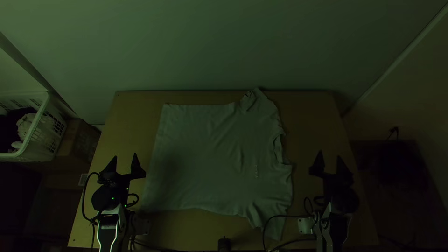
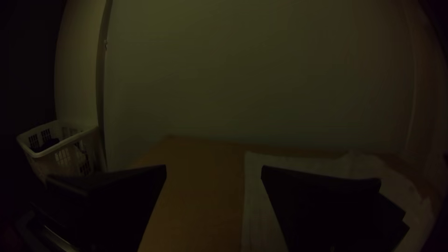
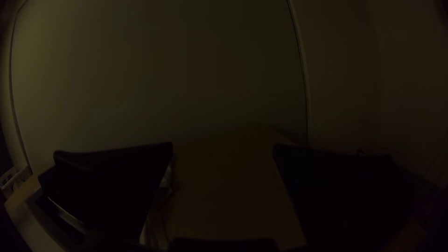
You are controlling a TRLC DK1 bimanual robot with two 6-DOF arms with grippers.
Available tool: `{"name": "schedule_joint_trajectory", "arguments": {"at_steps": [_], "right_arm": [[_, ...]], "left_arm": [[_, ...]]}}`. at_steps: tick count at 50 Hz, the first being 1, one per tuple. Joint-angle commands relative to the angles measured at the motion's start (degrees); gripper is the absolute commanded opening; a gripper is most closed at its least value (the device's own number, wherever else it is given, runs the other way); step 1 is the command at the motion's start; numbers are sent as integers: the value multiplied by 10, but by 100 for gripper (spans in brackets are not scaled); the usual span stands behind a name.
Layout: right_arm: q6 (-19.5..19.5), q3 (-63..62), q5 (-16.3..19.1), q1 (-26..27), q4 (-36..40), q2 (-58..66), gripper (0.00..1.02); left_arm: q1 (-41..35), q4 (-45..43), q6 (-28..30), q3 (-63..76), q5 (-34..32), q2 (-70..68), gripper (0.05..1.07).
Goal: Fold the t-shirt
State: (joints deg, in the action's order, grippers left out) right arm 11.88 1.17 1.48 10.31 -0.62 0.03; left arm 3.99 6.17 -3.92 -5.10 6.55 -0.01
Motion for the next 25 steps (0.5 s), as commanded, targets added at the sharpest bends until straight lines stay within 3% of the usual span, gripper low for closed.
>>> {"name": "schedule_joint_trajectory", "arguments": {"at_steps": [1, 25], "right_arm": [[-2, -7, -2, -1, 12, -2, 98], [-19, 3, -8, -8, -9, -3, 98]], "left_arm": [[-6, 27, -43, 20, -4, -2, 103], [-6, 11, -18, 21, -2, -2, 103]]}}
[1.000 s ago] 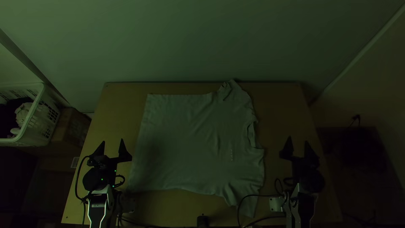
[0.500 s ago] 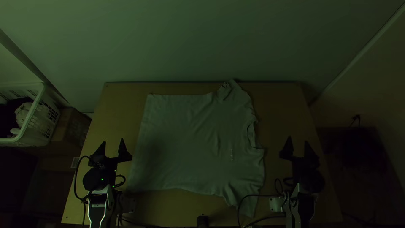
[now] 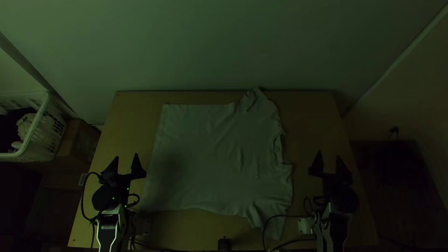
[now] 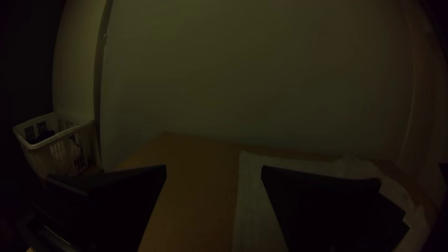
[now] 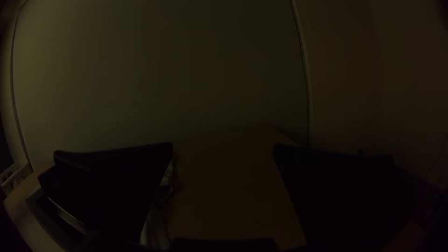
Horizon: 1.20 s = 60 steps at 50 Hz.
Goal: Fold the t-shirt
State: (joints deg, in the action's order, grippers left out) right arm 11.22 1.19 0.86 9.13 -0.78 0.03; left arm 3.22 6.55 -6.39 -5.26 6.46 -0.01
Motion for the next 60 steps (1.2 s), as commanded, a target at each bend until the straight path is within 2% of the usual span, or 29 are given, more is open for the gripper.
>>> {"name": "schedule_joint_trajectory", "arguments": {"at_steps": [1, 13, 19, 34, 43, 60], "right_arm": [[-15, 6, -2, 5, -9, -3, 98], [-15, 55, -1, -2, -27, 6, 98], [-17, 96, -1, -10, -44, 54, 98], [-24, 231, -1, -10, -71, 231, 98], [-31, 313, 2, -15, -70, 330, 98], [-37, 471, 5, -57, -47, 505, 98]], "left_arm": [[6, 0, 13, 23, -1, -2, 103], [9, -36, 36, -3, -4, 3, 103], [6, -49, 43, -34, -5, 34, 103], [4, -86, 43, -150, -7, 189, 103], [6, -80, 44, -272, -18, 331, 103], [-1, -53, 44, -479, -22, 536, 103]]}}
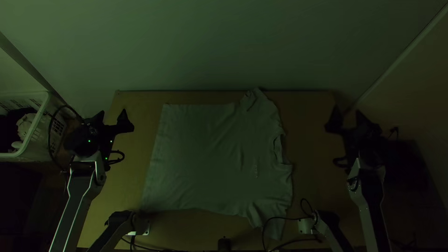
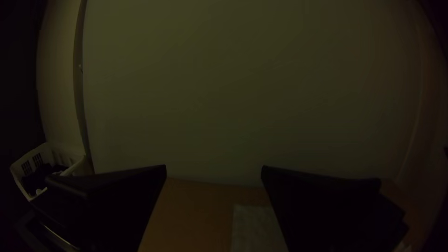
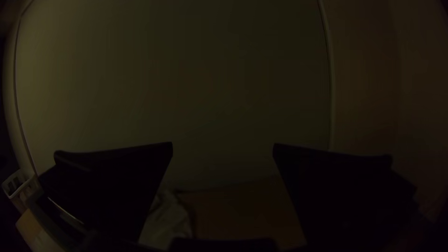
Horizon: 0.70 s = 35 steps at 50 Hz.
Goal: Fold the t-shirt
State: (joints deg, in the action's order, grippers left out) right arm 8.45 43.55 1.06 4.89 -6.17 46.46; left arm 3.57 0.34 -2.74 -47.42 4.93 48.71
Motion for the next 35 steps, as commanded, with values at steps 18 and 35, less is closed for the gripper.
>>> {"name": "schedule_joint_trajectory", "arguments": {"at_steps": [18, 35], "right_arm": [[-15, 225, 3, -70, 69, 217, 98], [-2, 410, 5, -101, 214, 398, 98]], "left_arm": [[-4, 117, 10, -278, -21, 249, 103], [-4, 224, 14, -452, -73, 422, 103]]}}
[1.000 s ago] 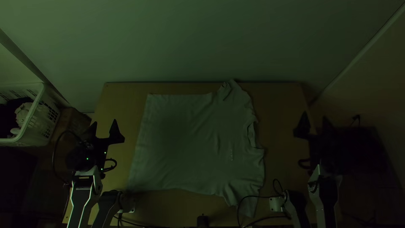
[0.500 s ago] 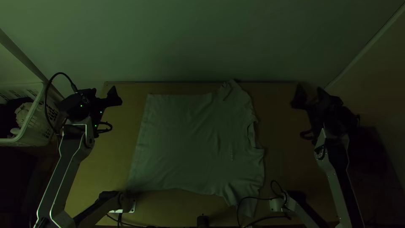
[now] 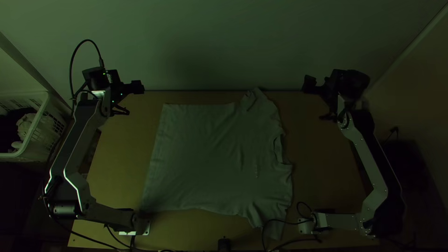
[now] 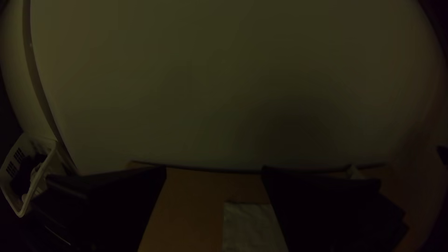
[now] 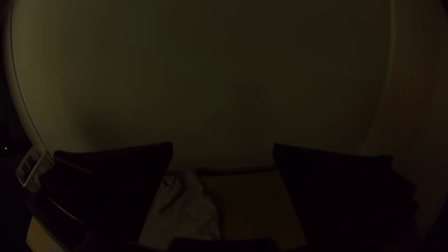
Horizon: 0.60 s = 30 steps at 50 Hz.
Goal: Fold the t-shirt
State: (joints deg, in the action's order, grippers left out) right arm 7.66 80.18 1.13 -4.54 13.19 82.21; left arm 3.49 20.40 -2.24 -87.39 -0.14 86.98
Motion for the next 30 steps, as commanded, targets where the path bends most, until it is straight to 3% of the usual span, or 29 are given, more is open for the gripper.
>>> {"name": "schedule_joint_trajectory", "arguments": {"at_steps": [1, 10, 30], "right_arm": [[7, 52, 5, -8, 25, 48, 98], [11, 102, 5, -13, 44, 105, 98], [21, 168, 7, -31, 100, 202, 98]], "left_arm": [[-3, 32, 9, -64, -27, 49, 103], [-3, 95, 8, -143, -66, 125, 103], [-17, 111, 8, -180, -36, 236, 103]]}}
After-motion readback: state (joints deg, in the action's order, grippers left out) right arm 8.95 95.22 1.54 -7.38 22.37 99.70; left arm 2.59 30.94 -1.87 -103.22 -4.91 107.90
